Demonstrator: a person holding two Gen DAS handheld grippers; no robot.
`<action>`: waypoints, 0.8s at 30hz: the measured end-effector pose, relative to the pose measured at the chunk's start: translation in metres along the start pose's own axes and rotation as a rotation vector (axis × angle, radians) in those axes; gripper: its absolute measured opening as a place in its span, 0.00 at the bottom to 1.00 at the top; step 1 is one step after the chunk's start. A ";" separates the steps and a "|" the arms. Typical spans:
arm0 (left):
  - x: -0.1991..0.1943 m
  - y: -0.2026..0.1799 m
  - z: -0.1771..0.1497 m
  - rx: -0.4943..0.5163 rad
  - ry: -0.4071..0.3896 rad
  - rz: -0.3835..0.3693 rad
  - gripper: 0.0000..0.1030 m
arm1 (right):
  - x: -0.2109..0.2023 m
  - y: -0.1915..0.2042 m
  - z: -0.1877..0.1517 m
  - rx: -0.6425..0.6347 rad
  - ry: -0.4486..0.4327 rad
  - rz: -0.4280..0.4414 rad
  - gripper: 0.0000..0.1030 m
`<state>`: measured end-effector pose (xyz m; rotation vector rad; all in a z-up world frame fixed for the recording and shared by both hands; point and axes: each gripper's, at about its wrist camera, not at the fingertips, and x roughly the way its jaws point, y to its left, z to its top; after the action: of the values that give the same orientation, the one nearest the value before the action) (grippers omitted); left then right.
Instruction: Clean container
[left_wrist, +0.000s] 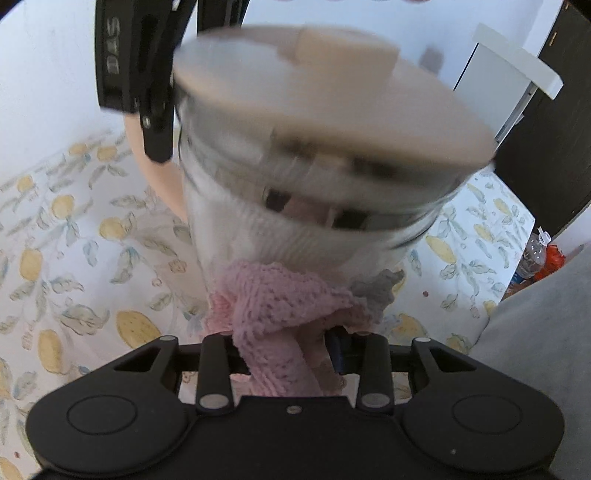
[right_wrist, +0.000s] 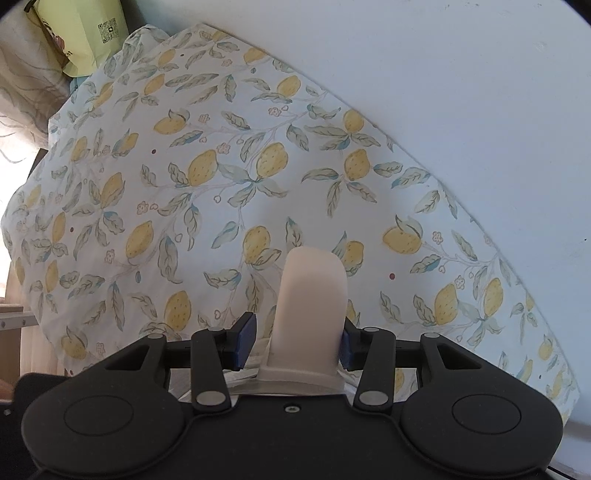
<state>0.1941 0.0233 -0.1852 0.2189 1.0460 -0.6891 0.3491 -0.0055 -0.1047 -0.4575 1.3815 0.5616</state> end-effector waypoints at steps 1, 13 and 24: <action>0.005 0.000 -0.001 0.001 0.008 0.003 0.34 | 0.000 0.000 0.000 0.002 0.000 0.001 0.49; 0.025 0.004 -0.005 -0.018 0.035 0.011 0.33 | 0.002 -0.001 -0.002 0.011 -0.003 0.012 0.50; -0.013 0.000 0.004 0.025 -0.022 0.011 0.32 | 0.003 -0.002 -0.004 0.005 -0.005 0.028 0.50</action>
<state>0.1928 0.0263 -0.1719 0.2381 1.0154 -0.6935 0.3475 -0.0087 -0.1085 -0.4334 1.3858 0.5815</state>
